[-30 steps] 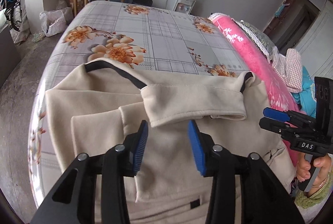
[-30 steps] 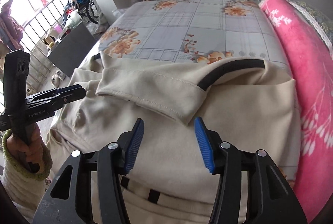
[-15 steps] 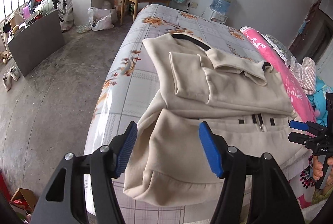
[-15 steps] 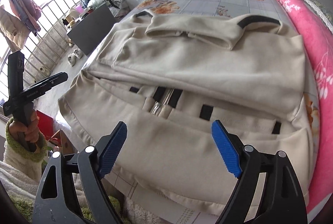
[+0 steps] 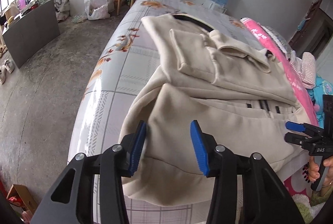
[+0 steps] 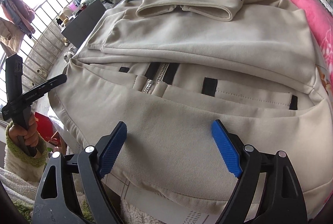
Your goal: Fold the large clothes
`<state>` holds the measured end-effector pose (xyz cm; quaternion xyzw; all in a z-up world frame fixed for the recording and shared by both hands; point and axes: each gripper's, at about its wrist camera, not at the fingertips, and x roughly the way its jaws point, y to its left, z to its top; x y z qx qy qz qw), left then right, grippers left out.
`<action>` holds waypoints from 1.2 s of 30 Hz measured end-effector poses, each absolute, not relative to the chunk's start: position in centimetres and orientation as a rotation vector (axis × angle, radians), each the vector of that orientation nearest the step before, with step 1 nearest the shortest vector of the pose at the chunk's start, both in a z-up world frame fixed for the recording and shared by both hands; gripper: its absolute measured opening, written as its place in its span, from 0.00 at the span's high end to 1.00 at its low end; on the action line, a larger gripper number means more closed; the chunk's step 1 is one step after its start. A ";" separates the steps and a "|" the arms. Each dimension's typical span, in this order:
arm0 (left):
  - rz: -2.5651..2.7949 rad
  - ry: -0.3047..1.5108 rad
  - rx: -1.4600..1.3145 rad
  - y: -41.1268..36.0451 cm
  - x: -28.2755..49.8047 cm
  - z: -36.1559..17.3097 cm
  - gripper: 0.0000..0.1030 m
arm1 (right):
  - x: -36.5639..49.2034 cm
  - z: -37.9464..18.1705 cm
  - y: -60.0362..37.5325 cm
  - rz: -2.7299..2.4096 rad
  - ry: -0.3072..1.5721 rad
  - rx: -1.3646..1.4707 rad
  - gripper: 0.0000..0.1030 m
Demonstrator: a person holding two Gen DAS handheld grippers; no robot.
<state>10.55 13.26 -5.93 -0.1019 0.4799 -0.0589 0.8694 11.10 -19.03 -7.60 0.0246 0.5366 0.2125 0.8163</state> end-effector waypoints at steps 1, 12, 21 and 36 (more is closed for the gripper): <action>-0.125 1.011 -0.238 13.6 10.8 -6.2 0.60 | 11.1 -7.6 -19.1 0.453 1.145 0.055 0.22; -0.226 1.011 -0.412 14.7 12.0 -6.6 0.61 | 10.9 -7.4 -19.8 0.455 1.136 0.090 0.22; -0.239 0.979 -0.300 12.4 11.7 -5.6 0.62 | 10.6 -7.0 -20.5 0.452 1.130 0.132 0.23; -0.041 1.018 0.025 9.2 11.5 -6.2 0.63 | 7.6 -2.8 -34.7 0.168 0.953 0.264 0.41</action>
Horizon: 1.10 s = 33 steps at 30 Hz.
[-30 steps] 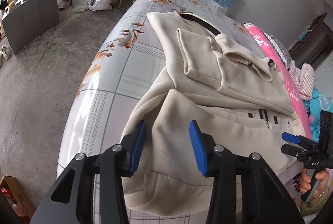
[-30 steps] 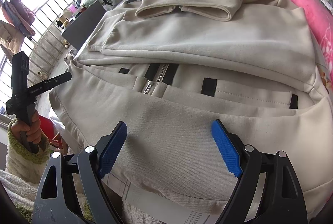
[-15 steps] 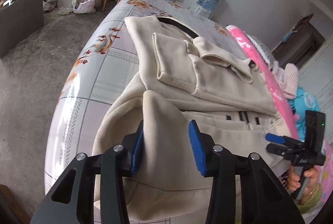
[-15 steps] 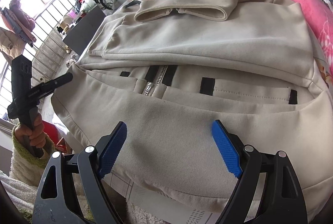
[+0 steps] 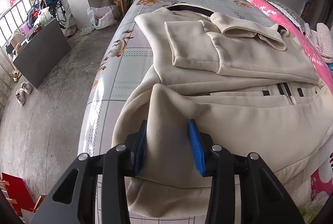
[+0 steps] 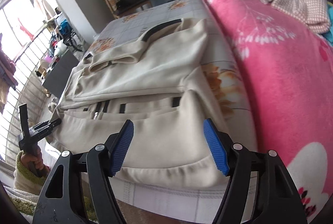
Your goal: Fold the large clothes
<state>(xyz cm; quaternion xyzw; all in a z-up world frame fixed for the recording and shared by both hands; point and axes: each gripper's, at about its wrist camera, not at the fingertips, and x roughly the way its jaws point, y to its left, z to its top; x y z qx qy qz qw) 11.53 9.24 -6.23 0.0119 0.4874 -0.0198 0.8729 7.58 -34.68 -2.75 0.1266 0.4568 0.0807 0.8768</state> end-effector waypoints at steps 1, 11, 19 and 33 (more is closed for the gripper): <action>-0.034 1.021 0.026 9.2 11.6 -6.2 0.62 | 7.7 -3.0 -35.3 0.162 0.952 0.283 0.46; 0.041 1.027 0.061 8.1 11.5 -6.1 0.62 | 10.3 -5.3 -35.8 0.182 1.011 0.272 0.59; 0.061 1.043 0.092 7.7 11.6 -6.0 0.62 | 9.6 -5.8 -35.5 0.186 1.050 0.198 0.74; 0.066 1.058 0.103 7.5 11.9 -6.0 0.62 | 9.1 -4.7 -32.6 0.111 1.029 -0.043 0.84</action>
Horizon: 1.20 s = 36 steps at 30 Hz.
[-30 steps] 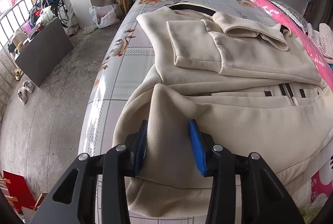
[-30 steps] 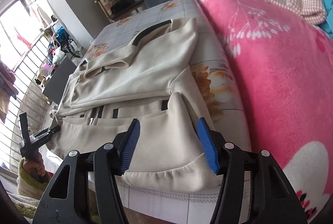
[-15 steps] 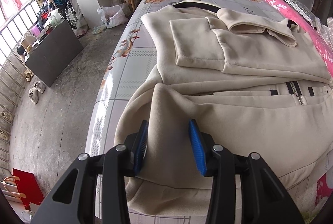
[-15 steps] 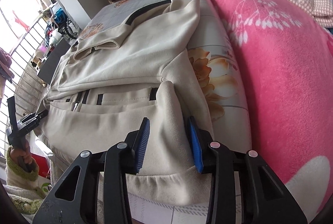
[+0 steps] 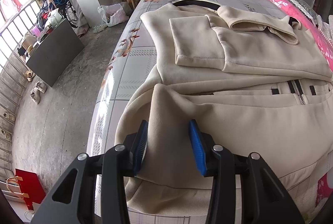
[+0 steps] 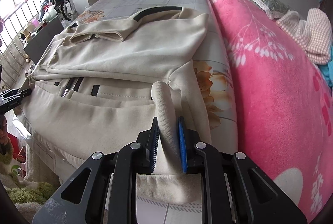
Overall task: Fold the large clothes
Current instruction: 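Grasp the same jacket edge with the right tool beside the left tool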
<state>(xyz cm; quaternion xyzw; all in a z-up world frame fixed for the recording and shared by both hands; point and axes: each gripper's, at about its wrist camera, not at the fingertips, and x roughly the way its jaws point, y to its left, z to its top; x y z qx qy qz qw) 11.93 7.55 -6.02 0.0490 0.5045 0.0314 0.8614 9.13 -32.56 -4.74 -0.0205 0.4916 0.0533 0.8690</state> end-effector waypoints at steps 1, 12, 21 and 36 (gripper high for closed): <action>0.065 1.057 0.103 7.6 11.9 -6.0 0.62 | 9.3 -4.9 -32.5 0.098 1.035 -0.050 0.84; 0.045 1.057 0.069 8.0 11.8 -6.0 0.62 | 10.1 -6.3 -31.3 0.017 1.082 -0.156 0.84; 0.031 1.053 0.059 8.2 11.7 -6.1 0.62 | 10.0 -6.7 -30.6 -0.015 1.091 -0.194 0.84; -0.014 0.918 0.019 9.5 9.3 -4.1 0.92 | 6.6 -2.2 -30.1 -0.053 0.943 -0.158 0.97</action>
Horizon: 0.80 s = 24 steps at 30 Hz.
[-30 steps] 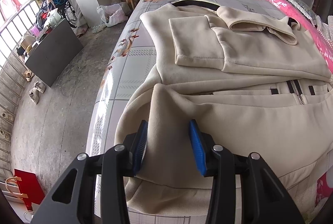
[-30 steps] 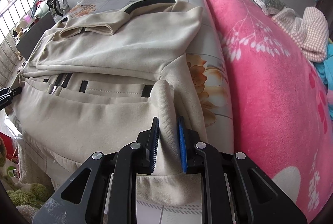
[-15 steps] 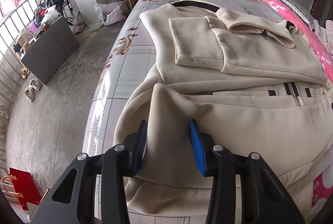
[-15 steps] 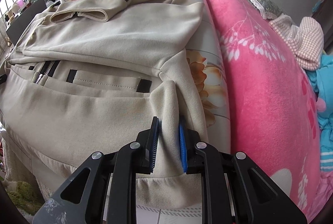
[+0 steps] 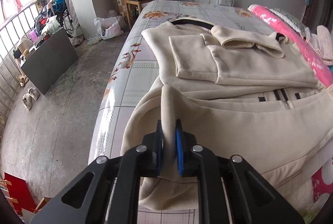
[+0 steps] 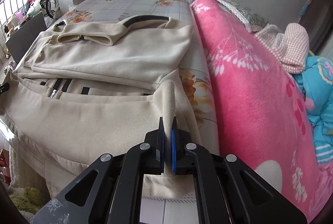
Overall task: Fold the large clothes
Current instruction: 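Grasp the same jacket edge with the right tool beside the left tool, then lift the jacket edge with both tools and fold it across the bundle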
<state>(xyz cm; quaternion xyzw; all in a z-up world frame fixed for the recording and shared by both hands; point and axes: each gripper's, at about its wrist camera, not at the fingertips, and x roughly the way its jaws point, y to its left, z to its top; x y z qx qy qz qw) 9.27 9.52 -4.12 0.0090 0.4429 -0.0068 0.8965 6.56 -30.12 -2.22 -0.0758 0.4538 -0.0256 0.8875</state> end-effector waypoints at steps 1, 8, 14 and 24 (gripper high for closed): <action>-0.024 0.897 -0.003 9.8 8.7 -3.5 0.92 | 6.0 -1.6 -30.2 -0.052 0.926 -0.149 0.97; -0.071 0.722 -0.002 10.2 4.4 1.6 0.94 | 3.0 2.7 -30.6 -0.045 0.801 -0.084 0.97; -0.075 0.614 0.015 9.9 4.4 5.9 0.94 | 3.8 5.7 -30.8 -0.035 0.694 -0.064 0.97; -0.099 0.565 0.006 10.7 15.1 9.9 0.94 | 12.3 8.7 -32.6 0.005 0.579 -0.022 0.97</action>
